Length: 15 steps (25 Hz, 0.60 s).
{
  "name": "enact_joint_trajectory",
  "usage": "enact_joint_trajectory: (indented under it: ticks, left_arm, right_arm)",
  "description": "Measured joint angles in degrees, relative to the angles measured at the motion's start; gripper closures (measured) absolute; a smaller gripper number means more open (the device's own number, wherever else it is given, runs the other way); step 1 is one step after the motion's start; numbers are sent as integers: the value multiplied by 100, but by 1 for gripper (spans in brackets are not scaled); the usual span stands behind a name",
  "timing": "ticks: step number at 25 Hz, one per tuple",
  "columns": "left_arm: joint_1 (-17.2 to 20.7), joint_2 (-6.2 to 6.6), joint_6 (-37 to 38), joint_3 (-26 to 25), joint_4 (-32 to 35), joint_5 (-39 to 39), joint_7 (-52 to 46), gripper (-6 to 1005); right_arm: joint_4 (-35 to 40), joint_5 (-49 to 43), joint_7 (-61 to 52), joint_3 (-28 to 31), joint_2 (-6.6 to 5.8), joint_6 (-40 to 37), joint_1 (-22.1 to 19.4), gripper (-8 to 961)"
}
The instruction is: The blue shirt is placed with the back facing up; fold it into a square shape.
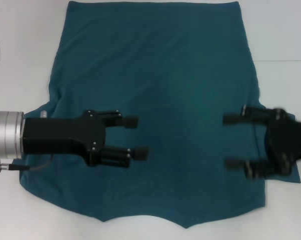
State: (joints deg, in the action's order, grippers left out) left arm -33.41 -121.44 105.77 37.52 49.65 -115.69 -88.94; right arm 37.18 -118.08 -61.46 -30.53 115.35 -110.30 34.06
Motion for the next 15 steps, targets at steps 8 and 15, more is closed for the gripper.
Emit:
enact_joint_trajectory:
  ticks: [8, 15]
  left_arm:
    - [55, -60, -1352, -131, 118, -21, -1184, 109]
    - [170, -99, -2281, 59, 641, -213, -2118, 110]
  right_arm:
    - [239, 710, -716, 507, 465, 1840, -82, 24]
    - [-88, 1063, -606, 354, 487, 3324, 114, 30]
